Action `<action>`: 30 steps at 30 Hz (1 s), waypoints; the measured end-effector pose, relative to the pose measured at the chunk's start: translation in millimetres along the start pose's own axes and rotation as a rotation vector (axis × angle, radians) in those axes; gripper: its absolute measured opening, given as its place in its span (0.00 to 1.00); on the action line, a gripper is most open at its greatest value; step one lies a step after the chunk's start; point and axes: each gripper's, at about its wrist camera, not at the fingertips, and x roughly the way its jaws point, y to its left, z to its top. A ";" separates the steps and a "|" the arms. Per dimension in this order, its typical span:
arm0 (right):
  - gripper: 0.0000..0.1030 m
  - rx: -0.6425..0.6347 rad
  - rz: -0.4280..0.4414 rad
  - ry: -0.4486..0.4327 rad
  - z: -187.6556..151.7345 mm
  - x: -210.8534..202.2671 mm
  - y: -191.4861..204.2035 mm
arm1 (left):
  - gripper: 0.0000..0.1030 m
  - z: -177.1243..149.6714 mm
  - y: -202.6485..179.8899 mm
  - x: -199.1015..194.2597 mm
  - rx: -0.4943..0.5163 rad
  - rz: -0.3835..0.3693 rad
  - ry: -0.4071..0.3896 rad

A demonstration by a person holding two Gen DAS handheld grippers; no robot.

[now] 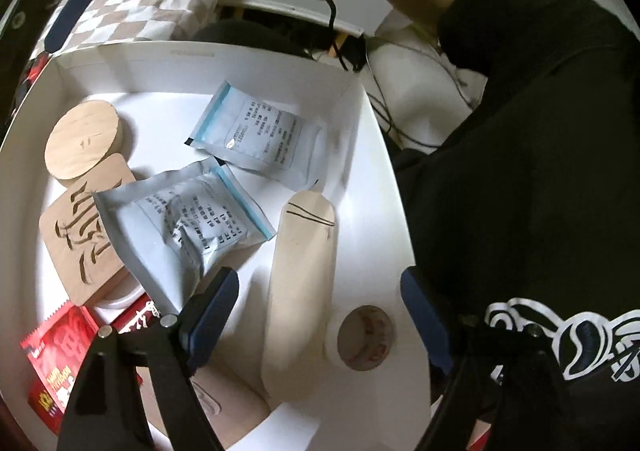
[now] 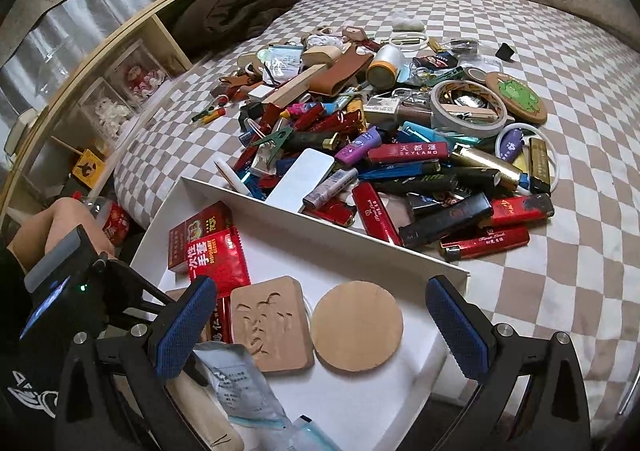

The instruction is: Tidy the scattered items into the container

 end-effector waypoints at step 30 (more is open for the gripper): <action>1.00 -0.416 -0.386 0.063 -30.8 34.3 51.9 | 0.95 -56.7 6.0 -45.3 -0.429 0.347 -0.508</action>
